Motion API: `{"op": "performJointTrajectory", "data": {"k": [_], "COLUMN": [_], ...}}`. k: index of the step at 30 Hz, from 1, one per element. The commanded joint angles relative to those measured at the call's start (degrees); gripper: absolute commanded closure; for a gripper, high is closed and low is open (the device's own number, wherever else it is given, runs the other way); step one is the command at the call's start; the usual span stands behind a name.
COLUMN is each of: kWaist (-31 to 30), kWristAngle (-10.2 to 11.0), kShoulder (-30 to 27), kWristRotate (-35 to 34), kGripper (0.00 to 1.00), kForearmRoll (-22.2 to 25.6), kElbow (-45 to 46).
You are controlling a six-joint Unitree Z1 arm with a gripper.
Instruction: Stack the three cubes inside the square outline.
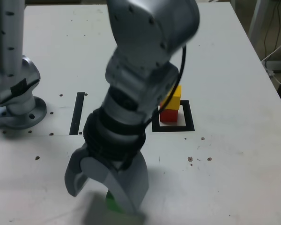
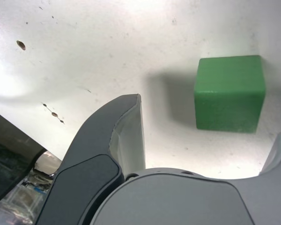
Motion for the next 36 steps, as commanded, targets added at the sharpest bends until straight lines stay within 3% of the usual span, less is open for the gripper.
{"op": "performJointTrajectory", "data": {"k": [1, 10, 19, 36], "kWaist": [-0.07, -0.07, -0.07, -0.01], "kWristAngle": [-0.49, -2.17, -2.42, -2.07], "kShoulder": [1.61, 4.96, 5.81, 5.72], "kWristRotate": [0.58, 1.75, 1.74, 1.80], "kGripper": [0.09, 0.21, 0.56, 0.78], "kForearmRoll": [-0.03, 0.49, 0.99, 0.78], "kElbow": [-1.07, -2.68, -3.10, -2.85]}}
